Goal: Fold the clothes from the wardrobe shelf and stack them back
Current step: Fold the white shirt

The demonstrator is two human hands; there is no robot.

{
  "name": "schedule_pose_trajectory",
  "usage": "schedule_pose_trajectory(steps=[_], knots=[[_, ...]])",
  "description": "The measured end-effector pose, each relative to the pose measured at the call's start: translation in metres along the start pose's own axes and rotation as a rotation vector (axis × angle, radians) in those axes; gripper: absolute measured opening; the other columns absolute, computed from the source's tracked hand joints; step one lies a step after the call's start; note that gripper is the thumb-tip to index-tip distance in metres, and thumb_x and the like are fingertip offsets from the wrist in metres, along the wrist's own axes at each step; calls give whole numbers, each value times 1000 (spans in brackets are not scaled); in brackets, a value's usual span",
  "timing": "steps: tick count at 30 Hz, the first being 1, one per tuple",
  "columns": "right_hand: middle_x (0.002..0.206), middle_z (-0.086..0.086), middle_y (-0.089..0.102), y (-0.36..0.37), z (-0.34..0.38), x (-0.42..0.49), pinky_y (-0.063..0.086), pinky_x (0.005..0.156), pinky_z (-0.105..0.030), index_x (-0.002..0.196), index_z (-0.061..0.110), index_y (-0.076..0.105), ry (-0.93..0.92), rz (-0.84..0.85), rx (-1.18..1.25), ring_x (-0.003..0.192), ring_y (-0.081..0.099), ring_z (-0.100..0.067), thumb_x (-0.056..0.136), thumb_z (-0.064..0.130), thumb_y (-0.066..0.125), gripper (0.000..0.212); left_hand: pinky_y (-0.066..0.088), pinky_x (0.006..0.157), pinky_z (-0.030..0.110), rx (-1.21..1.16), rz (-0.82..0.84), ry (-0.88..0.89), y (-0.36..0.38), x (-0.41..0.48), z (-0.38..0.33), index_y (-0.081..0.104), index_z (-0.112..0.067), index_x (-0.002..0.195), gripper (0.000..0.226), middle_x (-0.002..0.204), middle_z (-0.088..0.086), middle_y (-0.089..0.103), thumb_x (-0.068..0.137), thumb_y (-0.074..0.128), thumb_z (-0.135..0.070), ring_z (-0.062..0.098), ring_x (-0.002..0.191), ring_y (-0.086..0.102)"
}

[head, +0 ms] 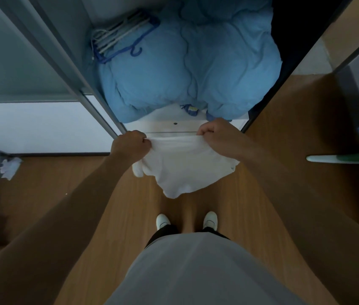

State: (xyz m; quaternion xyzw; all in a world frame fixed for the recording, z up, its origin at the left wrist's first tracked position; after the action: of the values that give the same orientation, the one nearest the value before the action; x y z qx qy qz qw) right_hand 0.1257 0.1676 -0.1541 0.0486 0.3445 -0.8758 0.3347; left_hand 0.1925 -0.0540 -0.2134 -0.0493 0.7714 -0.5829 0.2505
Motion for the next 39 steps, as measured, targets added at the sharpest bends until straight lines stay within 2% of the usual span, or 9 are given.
schedule_pose_trajectory(steps=[3, 5, 7, 12, 18, 23, 29, 33, 39], knots=[[73, 6, 56, 2, -5, 1, 39, 58, -21, 75, 14, 68, 75, 25, 6, 65, 54, -3, 94, 21, 53, 26, 45, 83, 36, -138, 5, 10, -1, -1, -10, 68, -6, 102, 30, 103, 14, 67, 94, 43, -20, 35, 101, 62], [58, 12, 52, 4, -10, -3, 38, 50, -17, 62, 19, 60, 126, 70, 19, 55, 53, -2, 81, 62, 59, 48, 42, 71, 32, -216, 8, 30, -6, -1, -20, 64, -5, 87, 27, 82, 10, 63, 93, 42, -17, 32, 84, 64], [56, 10, 56, 12, -7, -9, 37, 50, -17, 69, 15, 68, 86, 203, -150, 52, 54, -3, 66, 78, 64, 63, 47, 65, 31, -281, 33, 64, -9, -2, -31, 64, -5, 83, 27, 69, 7, 64, 93, 40, -15, 25, 65, 66], [73, 7, 63, 20, -14, -13, 38, 54, -17, 83, 23, 72, 20, 376, -264, 61, 52, -3, 91, 31, 69, 12, 53, 79, 39, -296, 39, 206, -6, -3, -49, 68, -9, 89, 24, 87, 10, 68, 93, 44, -9, 25, 81, 64], [104, 7, 70, 35, -14, -26, 50, 82, -25, 111, 17, 73, -57, 519, -245, 91, 62, -8, 95, 8, 59, 23, 46, 65, 26, -399, 26, 270, 1, -2, -61, 67, -19, 81, 26, 80, -2, 64, 90, 47, -4, 17, 75, 59], [110, -2, 72, 35, -12, -24, 51, 88, -31, 106, 27, 69, -79, 512, -186, 101, 65, -18, 94, 7, 58, 26, 48, 60, 13, -769, 33, 219, 2, 3, -79, 71, -18, 87, 25, 95, -2, 69, 92, 52, -2, 3, 70, 63], [98, 28, 66, 15, -21, -14, 43, 66, 3, 121, 32, 68, 2, 339, -27, 80, 57, 23, 99, 14, 58, 30, 56, 91, 37, -1397, 269, 16, 47, -8, -83, 64, -21, 110, 12, 111, -4, 73, 100, 57, -20, 19, 104, 65], [85, 36, 70, 13, -19, -15, 47, 62, -3, 101, 49, 63, 57, 339, 190, 81, 66, 15, 100, 15, 58, 34, 40, 112, 47, -1569, 469, 9, 74, -22, -89, 56, -7, 135, 52, 133, 11, 61, 104, 40, -46, 25, 125, 57], [92, 25, 75, 9, -13, -13, 51, 68, -8, 102, 45, 68, 70, 342, 359, 86, 71, 4, 97, 14, 62, 31, 16, 124, 48, -1505, 712, 152, 76, -44, -100, 28, -12, 155, 83, 157, 9, 39, 93, 23, -67, 25, 145, 36]])
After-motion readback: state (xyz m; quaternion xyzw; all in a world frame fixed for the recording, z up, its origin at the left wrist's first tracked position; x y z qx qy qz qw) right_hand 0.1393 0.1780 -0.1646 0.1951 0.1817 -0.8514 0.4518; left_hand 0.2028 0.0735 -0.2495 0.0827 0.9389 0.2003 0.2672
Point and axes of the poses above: each hand's wrist, its own x-axis towards the middle knuckle, its own y-axis out of the palm, z = x × y, the point moved 9 cm from there along x, towards the middle knuckle
